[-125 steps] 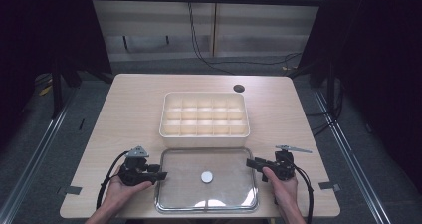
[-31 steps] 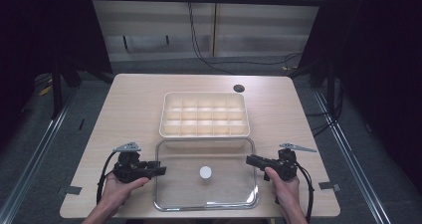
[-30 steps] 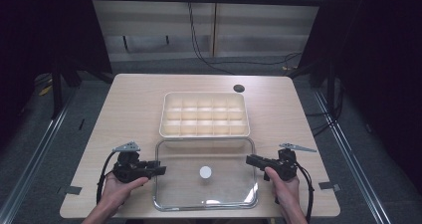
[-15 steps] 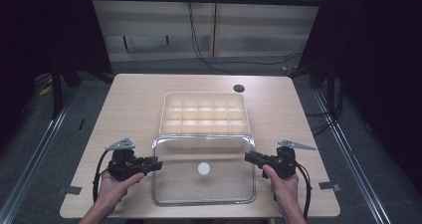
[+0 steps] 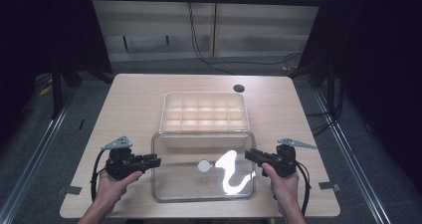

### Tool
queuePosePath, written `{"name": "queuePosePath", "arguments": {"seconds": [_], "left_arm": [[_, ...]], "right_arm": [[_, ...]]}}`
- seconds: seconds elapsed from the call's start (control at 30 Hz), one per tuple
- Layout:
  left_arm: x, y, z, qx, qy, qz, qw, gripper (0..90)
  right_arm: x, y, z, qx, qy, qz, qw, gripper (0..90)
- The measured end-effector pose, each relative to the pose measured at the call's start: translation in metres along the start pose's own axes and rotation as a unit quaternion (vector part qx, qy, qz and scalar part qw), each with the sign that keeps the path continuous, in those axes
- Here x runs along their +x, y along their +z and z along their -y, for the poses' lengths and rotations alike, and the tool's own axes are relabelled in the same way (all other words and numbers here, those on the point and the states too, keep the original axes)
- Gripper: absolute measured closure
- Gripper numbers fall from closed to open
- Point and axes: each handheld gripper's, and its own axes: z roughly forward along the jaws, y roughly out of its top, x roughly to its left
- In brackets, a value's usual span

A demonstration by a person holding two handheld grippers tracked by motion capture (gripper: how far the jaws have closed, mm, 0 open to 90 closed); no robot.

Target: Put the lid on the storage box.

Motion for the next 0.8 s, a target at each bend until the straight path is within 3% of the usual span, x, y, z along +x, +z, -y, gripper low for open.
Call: {"name": "queuePosePath", "arguments": {"seconds": [0.2,0.43,0.8], "left_arm": [[-0.002,-0.005,-0.004,-0.012,0.012,-0.007,0.9998,69.9],[-0.006,-0.011,-0.01,-0.024,0.011,-0.01,0.9996,73.0],[-0.001,-0.019,-0.019,-0.039,0.009,-0.016,0.9991,74.2]], "right_arm": [[0.004,-0.003,-0.004,-0.009,-0.002,-0.004,1.0,67.6],[0.006,-0.005,-0.01,-0.016,-0.006,-0.005,0.9998,67.9],[0.012,0.0,-0.024,-0.015,-0.015,-0.011,0.9997,67.5]]}}
